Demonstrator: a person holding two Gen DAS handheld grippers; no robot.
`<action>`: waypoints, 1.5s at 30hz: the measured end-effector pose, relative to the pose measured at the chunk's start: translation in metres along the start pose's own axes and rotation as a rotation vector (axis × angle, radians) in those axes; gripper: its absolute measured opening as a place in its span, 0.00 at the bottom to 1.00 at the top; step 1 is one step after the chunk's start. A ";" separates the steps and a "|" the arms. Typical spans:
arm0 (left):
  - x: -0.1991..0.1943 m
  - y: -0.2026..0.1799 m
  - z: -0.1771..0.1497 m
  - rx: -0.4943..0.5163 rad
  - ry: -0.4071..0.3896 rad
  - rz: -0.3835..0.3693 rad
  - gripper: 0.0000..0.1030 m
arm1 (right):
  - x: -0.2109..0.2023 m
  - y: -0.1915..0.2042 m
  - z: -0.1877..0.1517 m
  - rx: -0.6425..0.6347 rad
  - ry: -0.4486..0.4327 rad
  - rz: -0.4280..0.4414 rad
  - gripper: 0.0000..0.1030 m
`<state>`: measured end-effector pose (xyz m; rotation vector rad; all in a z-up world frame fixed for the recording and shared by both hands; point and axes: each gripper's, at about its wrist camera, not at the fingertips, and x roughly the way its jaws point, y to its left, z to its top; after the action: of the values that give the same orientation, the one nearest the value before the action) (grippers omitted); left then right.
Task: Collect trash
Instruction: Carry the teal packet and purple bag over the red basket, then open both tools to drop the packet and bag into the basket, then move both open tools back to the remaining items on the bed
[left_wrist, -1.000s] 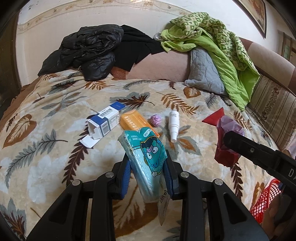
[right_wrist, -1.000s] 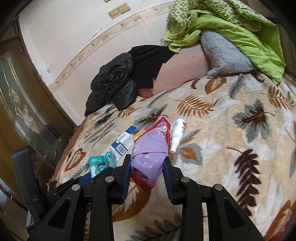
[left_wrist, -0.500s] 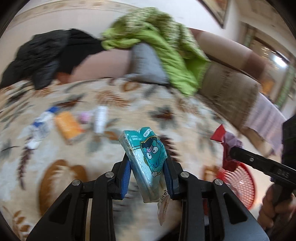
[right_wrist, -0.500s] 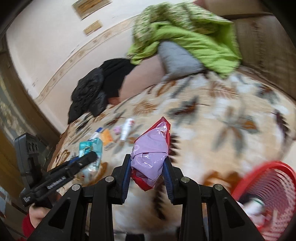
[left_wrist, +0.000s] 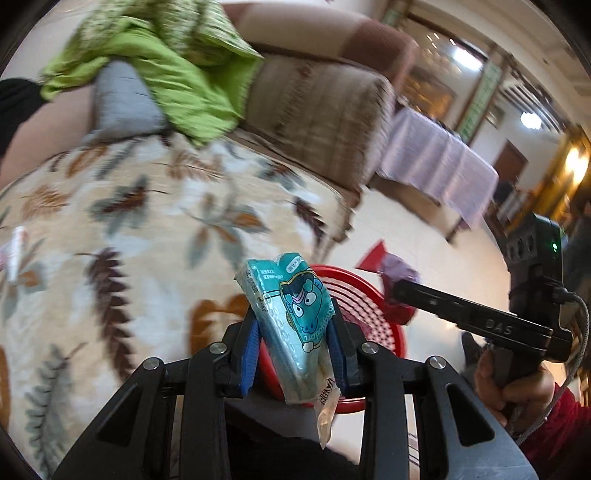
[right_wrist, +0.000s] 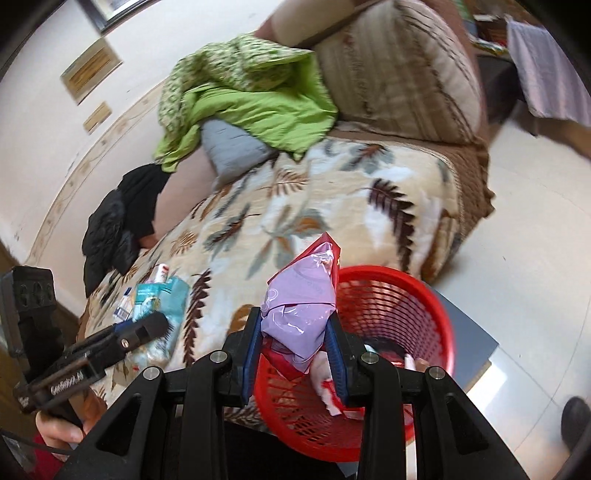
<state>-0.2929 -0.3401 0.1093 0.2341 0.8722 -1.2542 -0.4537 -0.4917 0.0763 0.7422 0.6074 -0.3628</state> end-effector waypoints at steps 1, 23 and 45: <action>0.007 -0.008 0.001 0.013 0.015 -0.010 0.31 | 0.001 -0.006 0.000 0.010 -0.001 -0.008 0.34; -0.022 -0.009 -0.011 -0.026 0.011 0.145 0.64 | -0.005 0.004 -0.005 -0.005 0.010 0.042 0.50; -0.197 0.175 -0.100 -0.416 -0.171 0.483 0.67 | 0.068 0.210 -0.031 -0.343 0.234 0.241 0.54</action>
<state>-0.1901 -0.0780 0.1251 -0.0012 0.8446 -0.6171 -0.3060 -0.3310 0.1241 0.5221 0.7680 0.0536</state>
